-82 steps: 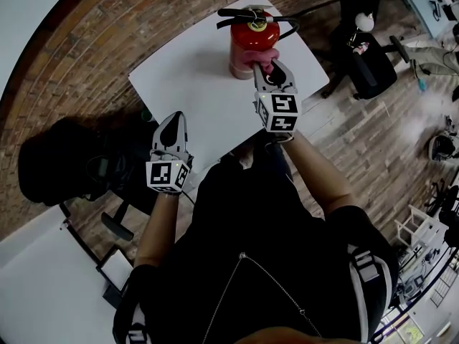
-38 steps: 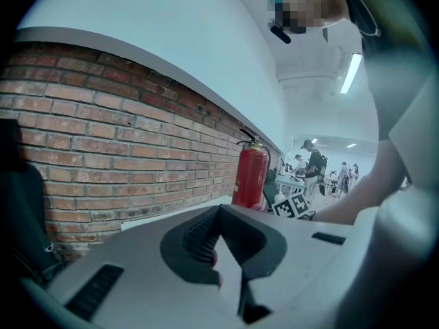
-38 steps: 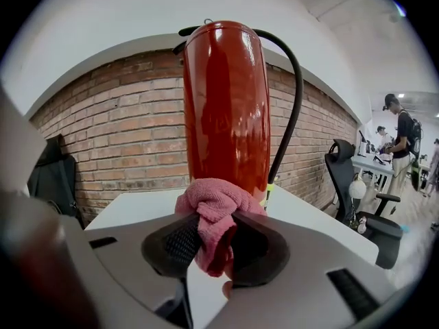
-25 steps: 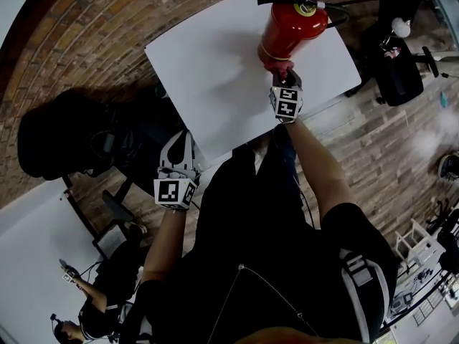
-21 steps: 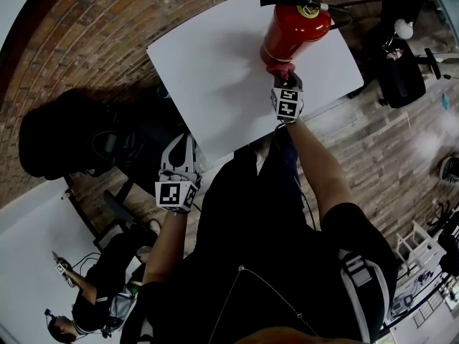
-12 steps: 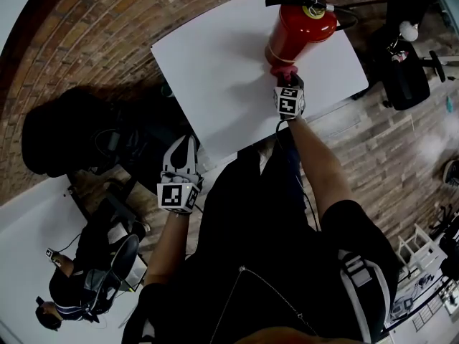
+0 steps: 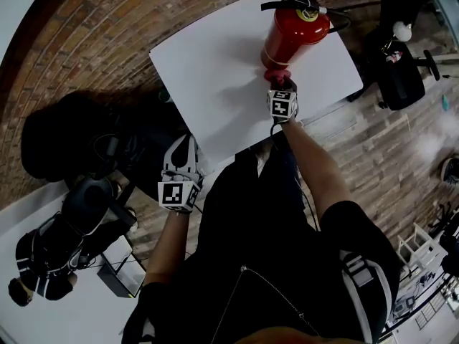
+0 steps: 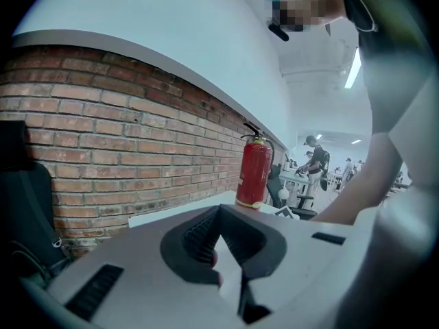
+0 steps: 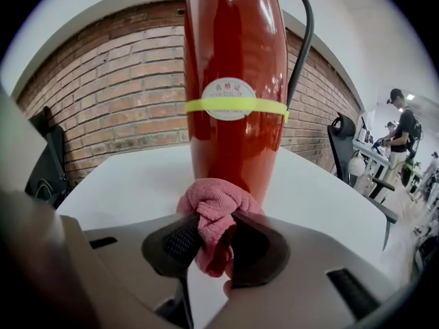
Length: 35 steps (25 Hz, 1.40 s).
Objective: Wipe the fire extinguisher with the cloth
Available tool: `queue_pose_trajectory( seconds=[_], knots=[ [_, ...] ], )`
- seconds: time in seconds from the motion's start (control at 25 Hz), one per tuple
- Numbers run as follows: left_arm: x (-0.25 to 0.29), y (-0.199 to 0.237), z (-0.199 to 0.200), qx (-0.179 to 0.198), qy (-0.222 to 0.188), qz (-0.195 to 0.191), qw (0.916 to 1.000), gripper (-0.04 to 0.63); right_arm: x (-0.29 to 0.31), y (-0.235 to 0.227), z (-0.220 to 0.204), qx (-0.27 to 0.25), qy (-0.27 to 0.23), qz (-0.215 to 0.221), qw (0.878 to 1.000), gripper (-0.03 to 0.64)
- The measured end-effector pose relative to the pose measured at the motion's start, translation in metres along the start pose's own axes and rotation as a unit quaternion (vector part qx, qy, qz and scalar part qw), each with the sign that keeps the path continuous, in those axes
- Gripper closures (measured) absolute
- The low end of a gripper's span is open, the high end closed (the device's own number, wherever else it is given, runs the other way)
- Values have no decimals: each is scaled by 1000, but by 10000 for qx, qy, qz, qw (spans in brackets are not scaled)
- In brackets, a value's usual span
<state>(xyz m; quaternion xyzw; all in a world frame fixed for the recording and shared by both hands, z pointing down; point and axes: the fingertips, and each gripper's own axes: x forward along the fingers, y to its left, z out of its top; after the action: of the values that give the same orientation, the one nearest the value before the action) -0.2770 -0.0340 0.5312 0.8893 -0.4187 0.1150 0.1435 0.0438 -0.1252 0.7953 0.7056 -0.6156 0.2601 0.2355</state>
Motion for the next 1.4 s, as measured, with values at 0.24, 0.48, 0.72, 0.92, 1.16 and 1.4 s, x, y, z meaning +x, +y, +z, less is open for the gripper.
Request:
queue_pose_trajectory(
  seconds=[0.24,0.48,0.72,0.92,1.16,1.4],
  knots=[
    [5,-5,8,24,-117,-135,9998,577,-49,24,43,374,-393,-126,9984,503],
    [13,-7,25,3,-346,-288,9990,577,-115,34,108,792,-825,-481,9923,503],
    [19,-8,39,-4,-533,-430,9977,577,-171,39,169,1035,-1248,-623,9848,503],
    [20,-3,48,-24,-618,-476,9970,577,-204,45,216,1184,-1581,-644,9782,503],
    [23,2,59,3,-732,-495,9961,577,-218,36,258,1372,-1847,-859,9694,503],
    [23,10,63,5,-734,-487,9961,577,-215,32,273,1573,-1861,-1082,9638,503]
  ],
)
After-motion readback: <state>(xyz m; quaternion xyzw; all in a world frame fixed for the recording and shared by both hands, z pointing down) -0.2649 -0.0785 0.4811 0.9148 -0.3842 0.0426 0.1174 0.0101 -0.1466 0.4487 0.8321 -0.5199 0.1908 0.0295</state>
